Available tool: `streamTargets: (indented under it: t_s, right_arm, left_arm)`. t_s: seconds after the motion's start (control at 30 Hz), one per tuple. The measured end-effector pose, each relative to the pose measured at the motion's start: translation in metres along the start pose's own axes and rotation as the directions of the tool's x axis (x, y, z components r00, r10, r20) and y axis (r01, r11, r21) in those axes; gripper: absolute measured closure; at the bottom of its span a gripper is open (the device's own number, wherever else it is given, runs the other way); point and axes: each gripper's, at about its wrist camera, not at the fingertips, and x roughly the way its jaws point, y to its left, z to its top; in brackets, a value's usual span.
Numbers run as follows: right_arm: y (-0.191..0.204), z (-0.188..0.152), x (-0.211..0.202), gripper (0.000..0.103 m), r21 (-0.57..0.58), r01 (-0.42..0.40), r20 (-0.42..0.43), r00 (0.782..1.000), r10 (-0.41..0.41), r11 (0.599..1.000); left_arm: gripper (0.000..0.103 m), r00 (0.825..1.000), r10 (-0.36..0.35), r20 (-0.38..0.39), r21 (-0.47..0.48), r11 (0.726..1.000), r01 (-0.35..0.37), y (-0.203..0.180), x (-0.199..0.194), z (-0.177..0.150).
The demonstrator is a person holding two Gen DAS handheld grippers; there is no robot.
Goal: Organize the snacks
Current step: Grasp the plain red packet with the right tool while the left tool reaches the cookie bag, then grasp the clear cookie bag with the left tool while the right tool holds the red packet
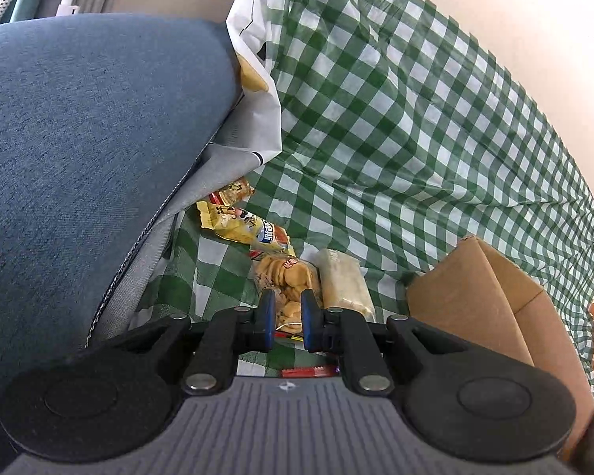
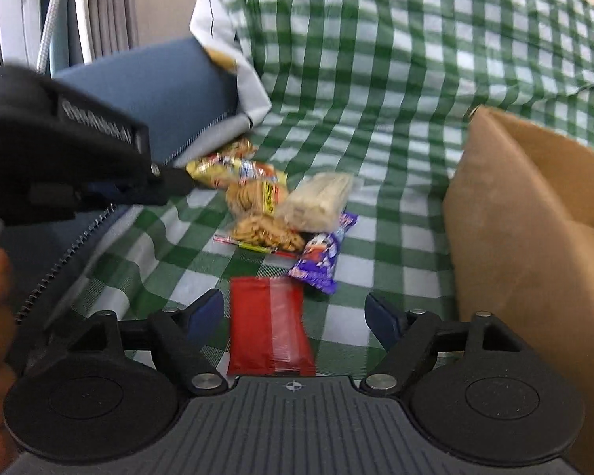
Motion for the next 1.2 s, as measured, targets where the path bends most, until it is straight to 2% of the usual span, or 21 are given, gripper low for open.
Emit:
streamTargets:
  t_s: [0.13,0.2,0.27,0.37,0.57,0.6,0.67,0.73,0.8,0.83,0.97,1.2]
  right_arm:
    - [0.002,-0.006,0.022,0.025,0.010,-0.019,-0.079,0.997,0.019,1.000]
    - [0.002,-0.011,0.029,0.049,-0.003,-0.047,-0.118,0.992,0.046,0.999]
    - [0.001,-0.013,0.023,0.056,-0.024,-0.074,-0.105,0.992,0.071,0.997]
    - [-0.004,-0.014,0.008,0.057,-0.026,-0.110,-0.106,0.989,0.106,0.994]
    - [-0.011,-0.024,-0.039,0.057,-0.058,-0.117,-0.111,0.988,0.111,0.991]
    - [-0.012,-0.028,-0.044,0.057,-0.060,-0.117,-0.114,0.987,0.110,0.991]
    - [-0.014,-0.038,-0.047,0.057,-0.061,-0.114,-0.118,0.987,0.107,0.992]
    - [-0.016,-0.049,-0.045,0.056,-0.059,-0.099,-0.129,0.987,0.091,0.993]
    - [-0.020,-0.057,-0.041,0.056,-0.036,-0.097,-0.146,0.985,0.091,0.995]
    - [-0.020,-0.057,-0.034,0.055,-0.034,-0.099,-0.145,0.985,0.093,0.994]
    - [-0.018,-0.056,-0.036,0.056,-0.047,-0.104,-0.136,0.986,0.096,0.994]
    - [-0.027,-0.054,-0.048,0.056,0.004,-0.097,-0.133,0.986,0.097,0.995]
  left_arm:
    - [0.089,1.000,0.009,-0.007,0.000,1.000,-0.009,0.000,0.003,-0.001]
    - [0.089,1.000,0.009,-0.012,0.007,1.000,-0.009,0.000,0.005,-0.001]
    - [0.089,1.000,0.011,-0.017,0.017,1.000,-0.011,-0.002,0.009,-0.001]
    - [0.089,0.999,0.015,-0.028,0.030,0.999,-0.015,-0.006,0.018,-0.002]
    - [0.085,0.998,0.027,-0.057,0.080,0.997,-0.022,-0.024,0.048,-0.004]
    - [0.083,0.998,0.032,-0.061,0.091,0.996,-0.027,-0.026,0.053,-0.005]
    - [0.068,0.997,0.055,-0.063,0.113,0.992,-0.048,-0.031,0.061,-0.007]
    - [0.065,0.995,0.076,-0.065,0.125,0.990,-0.068,-0.033,0.070,-0.009]
    - [0.066,0.992,0.096,-0.081,0.138,0.987,-0.084,-0.033,0.077,-0.010]
    - [0.074,0.991,0.092,-0.092,0.145,0.986,-0.078,-0.032,0.080,-0.011]
    - [0.079,0.994,0.069,-0.080,0.168,0.984,-0.055,-0.033,0.075,-0.012]
    - [0.085,0.997,0.064,-0.051,0.206,0.977,-0.052,-0.036,0.037,-0.017]
